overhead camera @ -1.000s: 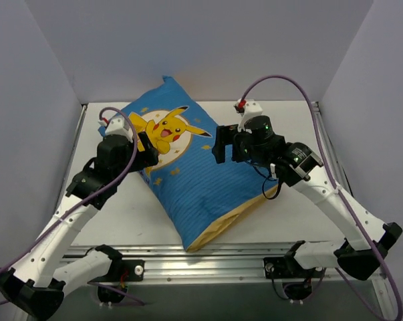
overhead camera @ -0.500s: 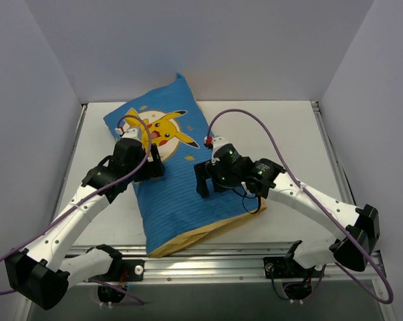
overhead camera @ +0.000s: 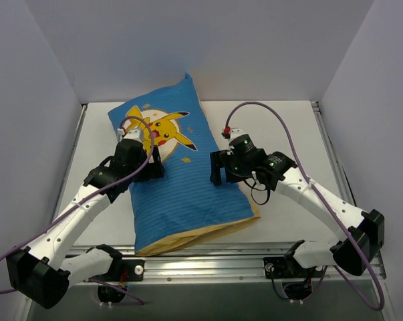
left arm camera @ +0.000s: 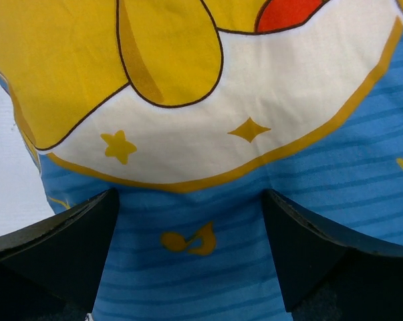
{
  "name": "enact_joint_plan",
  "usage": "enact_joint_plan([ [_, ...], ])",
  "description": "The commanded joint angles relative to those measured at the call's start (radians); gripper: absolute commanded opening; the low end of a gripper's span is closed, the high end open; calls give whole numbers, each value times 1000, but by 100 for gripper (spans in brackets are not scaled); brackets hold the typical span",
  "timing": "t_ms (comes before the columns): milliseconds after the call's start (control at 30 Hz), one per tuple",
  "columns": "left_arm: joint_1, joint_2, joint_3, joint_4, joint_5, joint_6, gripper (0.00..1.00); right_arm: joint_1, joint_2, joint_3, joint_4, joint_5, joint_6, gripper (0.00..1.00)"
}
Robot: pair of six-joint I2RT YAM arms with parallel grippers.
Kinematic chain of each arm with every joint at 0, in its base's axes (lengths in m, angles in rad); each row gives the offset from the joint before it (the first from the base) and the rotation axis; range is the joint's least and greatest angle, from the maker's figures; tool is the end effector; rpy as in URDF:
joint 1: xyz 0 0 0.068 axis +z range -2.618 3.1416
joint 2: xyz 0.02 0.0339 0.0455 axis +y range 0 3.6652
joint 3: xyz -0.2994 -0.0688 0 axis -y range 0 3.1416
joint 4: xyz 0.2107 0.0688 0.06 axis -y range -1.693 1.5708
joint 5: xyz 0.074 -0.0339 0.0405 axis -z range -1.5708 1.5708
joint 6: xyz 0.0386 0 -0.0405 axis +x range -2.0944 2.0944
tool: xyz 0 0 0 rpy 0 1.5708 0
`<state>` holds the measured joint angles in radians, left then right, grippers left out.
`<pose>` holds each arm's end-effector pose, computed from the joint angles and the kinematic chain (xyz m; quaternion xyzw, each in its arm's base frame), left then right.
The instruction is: Remove the pillowcase from the pillow
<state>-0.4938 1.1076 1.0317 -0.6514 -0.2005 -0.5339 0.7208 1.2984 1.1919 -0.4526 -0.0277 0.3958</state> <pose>0.1660 -0.0806 0.3509 -0.0592 0.9068 -0.1207 0.3996 0.1877 0.1663 0.3794 -0.1481 0.8621 0.2669 0.4045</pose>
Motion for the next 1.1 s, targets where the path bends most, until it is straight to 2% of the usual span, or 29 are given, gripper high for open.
enact_joint_plan([
  [0,4,27,-48,7,39,8,97,5,57,-26,41,-109,12,80],
  [100,3,26,-120,18,117,-61,100,5,136,-12,97,-130,-12,75],
  [133,0,11,-146,35,145,-86,100,5,157,7,124,-126,-24,70],
  [167,0,2,-174,50,170,-137,94,3,182,23,138,-120,-38,68],
  [200,-6,-9,-205,64,188,-162,93,-3,234,40,153,-117,-54,65],
  [233,-18,-34,-258,100,200,-185,93,-7,261,61,176,-112,-78,58],
  [333,-29,-58,-304,147,193,-207,93,-38,390,182,215,-118,-103,49],
  [433,-22,-31,-268,170,145,-147,93,-78,508,326,221,-97,-121,47],
  [500,-20,3,-170,159,142,-66,93,-104,582,458,187,-77,-130,46],
  [567,-29,57,-45,131,165,18,93,-136,598,515,155,-48,-136,46],
  [600,-52,67,-12,116,168,49,93,-148,581,528,154,-41,-137,47],
  [667,-98,83,34,110,153,136,93,-187,540,511,160,-22,-133,55],
  [733,-196,96,83,95,96,190,94,-214,457,461,141,-11,-129,66],
  [767,-237,101,100,85,70,234,94,-230,397,442,126,9,-127,68],
  [800,-324,110,126,73,9,251,94,-238,362,417,112,20,-123,71],
  [900,-457,129,160,53,-98,278,94,-260,198,255,97,69,-94,74],
  [933,-538,152,183,47,-165,276,94,-268,156,206,100,68,-63,75],
  [967,-580,167,198,38,-201,266,95,-276,66,105,101,71,-43,75],
  [1033,-650,228,244,26,-294,256,95,-300,-20,8,109,75,24,77],
  [1067,-717,250,260,26,-327,258,94,-307,-100,-83,114,75,50,77],
])
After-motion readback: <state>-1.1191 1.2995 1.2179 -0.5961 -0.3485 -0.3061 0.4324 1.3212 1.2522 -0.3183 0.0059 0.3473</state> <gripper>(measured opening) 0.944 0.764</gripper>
